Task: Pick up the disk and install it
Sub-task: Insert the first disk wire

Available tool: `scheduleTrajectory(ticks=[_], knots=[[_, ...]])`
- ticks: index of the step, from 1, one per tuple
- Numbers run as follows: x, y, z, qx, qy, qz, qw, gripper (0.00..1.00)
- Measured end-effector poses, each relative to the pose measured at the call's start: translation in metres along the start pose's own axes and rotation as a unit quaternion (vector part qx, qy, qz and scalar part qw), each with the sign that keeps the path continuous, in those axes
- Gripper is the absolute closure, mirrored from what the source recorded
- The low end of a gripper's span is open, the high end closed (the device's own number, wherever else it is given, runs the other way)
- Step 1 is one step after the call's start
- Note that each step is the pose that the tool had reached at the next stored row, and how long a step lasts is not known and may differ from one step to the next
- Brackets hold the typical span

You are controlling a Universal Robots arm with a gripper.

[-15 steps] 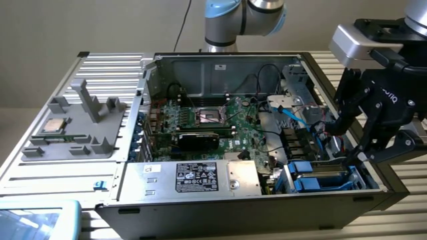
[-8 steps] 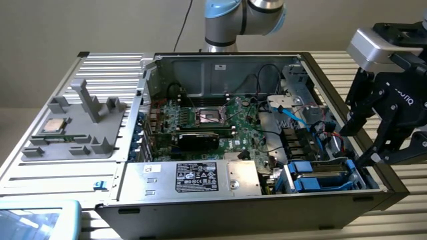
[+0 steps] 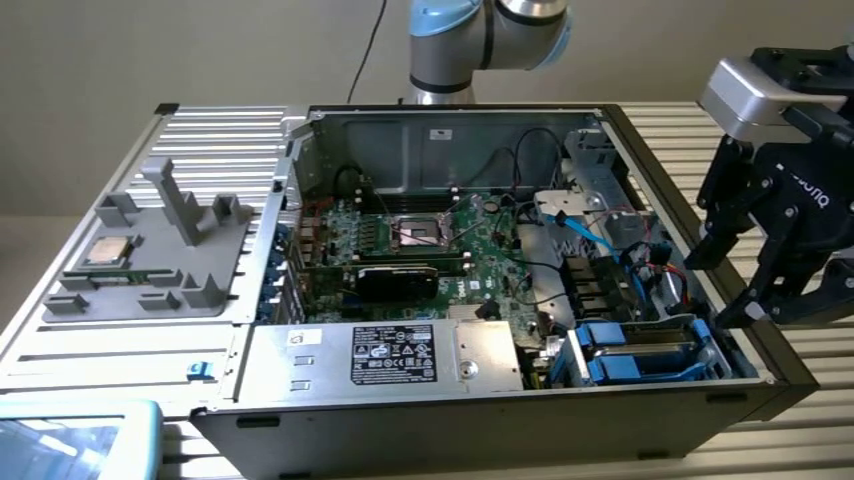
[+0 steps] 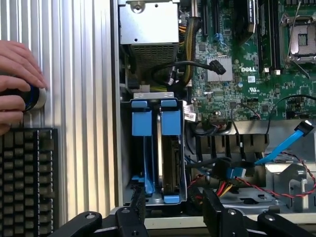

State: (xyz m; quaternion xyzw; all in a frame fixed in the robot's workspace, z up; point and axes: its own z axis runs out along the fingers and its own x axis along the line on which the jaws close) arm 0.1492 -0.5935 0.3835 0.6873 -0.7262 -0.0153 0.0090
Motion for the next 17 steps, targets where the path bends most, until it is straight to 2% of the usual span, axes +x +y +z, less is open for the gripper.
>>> scheduleTrajectory(ticks=[5,11,17], knots=[[-0.014,-0.0011,0.003,0.0,0.0001,0.0,1.0,0.42],[-0.035,-0.0074,0.005,0.0001,0.0008,0.001,1.0,0.42],[-0.037,-0.0076,0.0139,0.0002,0.0,0.023,0.9997,0.42]])
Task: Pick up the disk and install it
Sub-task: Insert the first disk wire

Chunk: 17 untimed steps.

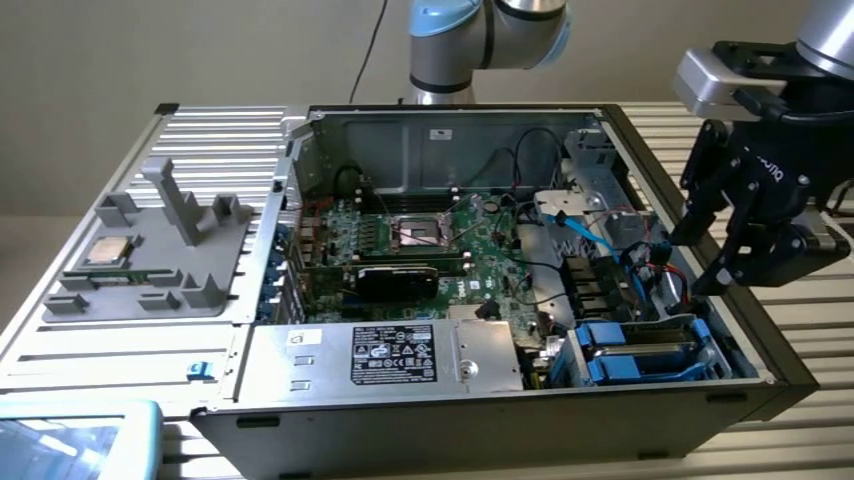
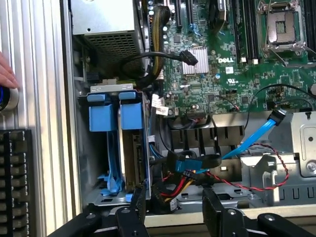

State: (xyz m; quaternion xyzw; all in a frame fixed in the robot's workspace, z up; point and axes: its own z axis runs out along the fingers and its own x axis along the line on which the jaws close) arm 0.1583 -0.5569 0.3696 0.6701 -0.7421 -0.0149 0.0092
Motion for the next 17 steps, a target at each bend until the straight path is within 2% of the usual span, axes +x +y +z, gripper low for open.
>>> scheduleTrajectory(ticks=[4,8,11,14,17], knots=[[-0.003,0.0021,0.0045,0.0014,-0.0005,0.007,1.0,0.42],[-0.004,0.0055,0.0059,0.0015,-0.0004,0.007,1.0,0.42],[-0.008,0.012,0.0108,0.0017,-0.0003,0.007,1.0,0.42],[-0.01,0.0127,0.0159,0.0018,-0.0003,0.008,1.0,0.42],[-0.011,0.0126,0.0211,0.0019,-0.0009,0.025,0.9997,0.42]])
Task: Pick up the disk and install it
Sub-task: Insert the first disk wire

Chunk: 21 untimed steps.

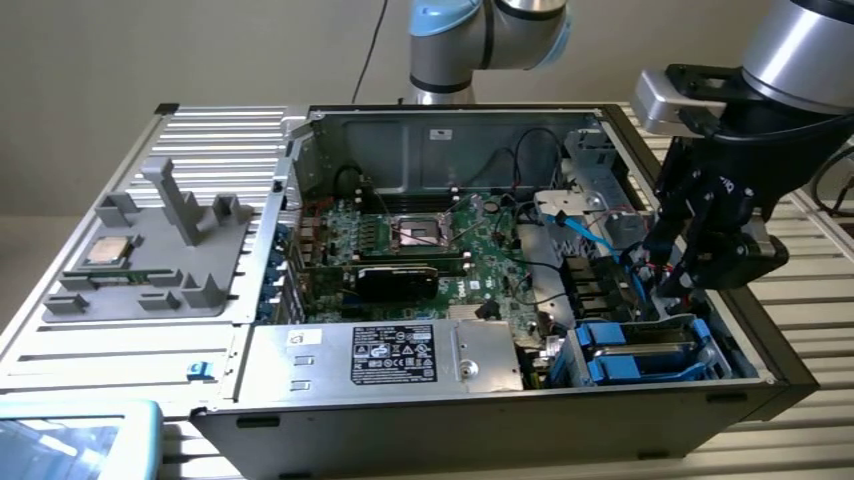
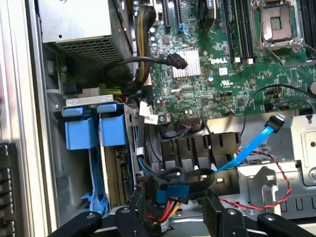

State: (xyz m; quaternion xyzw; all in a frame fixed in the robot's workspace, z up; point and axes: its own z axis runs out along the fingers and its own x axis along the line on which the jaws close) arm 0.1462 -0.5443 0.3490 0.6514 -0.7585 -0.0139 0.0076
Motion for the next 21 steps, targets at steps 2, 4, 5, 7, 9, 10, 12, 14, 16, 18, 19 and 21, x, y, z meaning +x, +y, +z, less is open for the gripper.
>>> scheduleTrajectory(ticks=[2,4,5,7,9,10,12,14,16,18,19,21], knots=[[0.0,-0.0001,0.0017,0.0001,-0.0005,0.018,0.9998,0.42],[-0.0002,0.0002,0.0018,0.0002,-0.0007,0.025,0.9997,0.42],[-0.0002,0.0006,0.0019,0.0002,-0.0008,0.026,0.9997,0.42],[-0.0004,0.0022,0.0019,0.0004,-0.0008,0.027,0.9996,0.42],[-0.0003,0.0042,0.002,0.0006,-0.001,0.029,0.9996,0.42],[-0.0002,0.0043,0.002,0.0011,-0.0011,0.03,0.9995,0.42],[-0.0002,0.0042,0.002,0.0016,-0.0013,0.034,0.9994,0.42],[-0.0003,0.0043,0.002,0.0017,-0.0013,0.037,0.9993,0.51],[-0.0003,0.0043,0.002,0.0017,-0.0014,0.039,0.9992,0.57],[-0.0003,0.0043,0.002,0.0016,-0.0014,0.04,0.9992,0.63],[-0.0003,0.0043,0.002,0.0017,-0.0014,0.04,0.9992,0.64],[-0.0005,0.0043,0.0019,0.0017,-0.0013,0.04,0.9992,0.64]])
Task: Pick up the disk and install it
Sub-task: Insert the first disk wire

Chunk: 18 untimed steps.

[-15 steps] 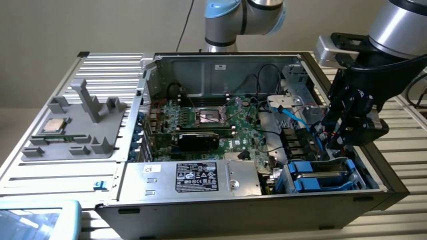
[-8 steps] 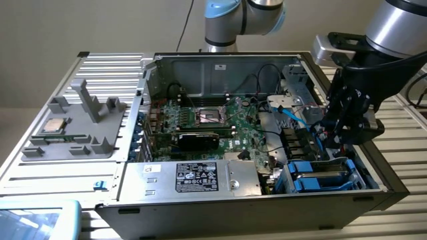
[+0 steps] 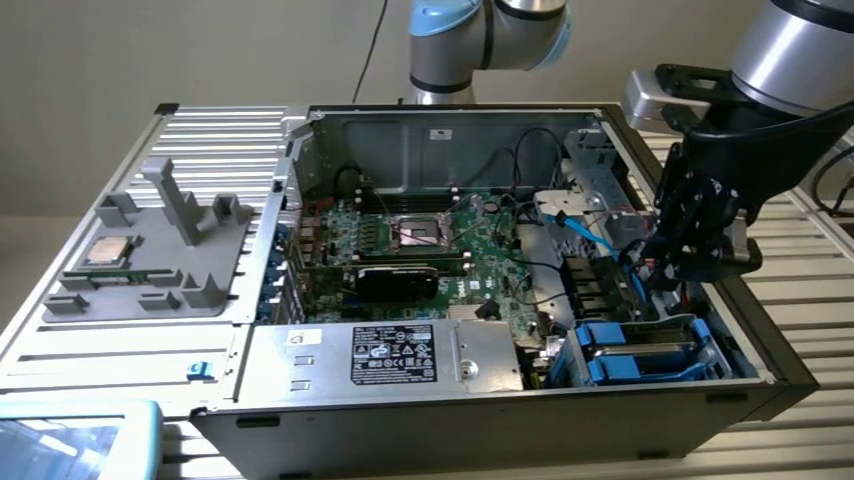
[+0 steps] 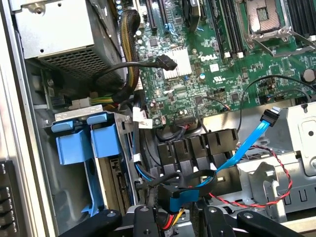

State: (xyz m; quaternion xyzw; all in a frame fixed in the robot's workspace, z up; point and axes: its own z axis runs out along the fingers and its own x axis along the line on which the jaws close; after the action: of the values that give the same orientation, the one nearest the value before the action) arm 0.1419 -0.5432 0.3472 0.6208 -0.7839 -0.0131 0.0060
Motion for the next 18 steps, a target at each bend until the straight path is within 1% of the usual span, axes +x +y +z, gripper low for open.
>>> scheduleTrajectory(ticks=[1,6,12,13,15,17,18], knots=[[-0.001,0.0003,-0.0006,0.0004,0.0014,0.0,1.0,0.64],[-0.005,0.0033,-0.0067,0.0044,0.0183,0.001,0.9998,0.64],[-0.008,0.0069,-0.0153,0.0091,0.0382,0.001,0.9992,0.64],[-0.008,0.0074,-0.016,0.0101,0.0426,0.001,0.999,0.64],[-0.008,0.0097,-0.0163,0.0128,0.0538,0.001,0.9985,0.64],[-0.007,0.0127,-0.0162,0.0157,0.0636,0.002,0.9979,0.64],[-0.007,0.0141,-0.0163,0.0175,0.0677,0.002,0.9976,0.64]])
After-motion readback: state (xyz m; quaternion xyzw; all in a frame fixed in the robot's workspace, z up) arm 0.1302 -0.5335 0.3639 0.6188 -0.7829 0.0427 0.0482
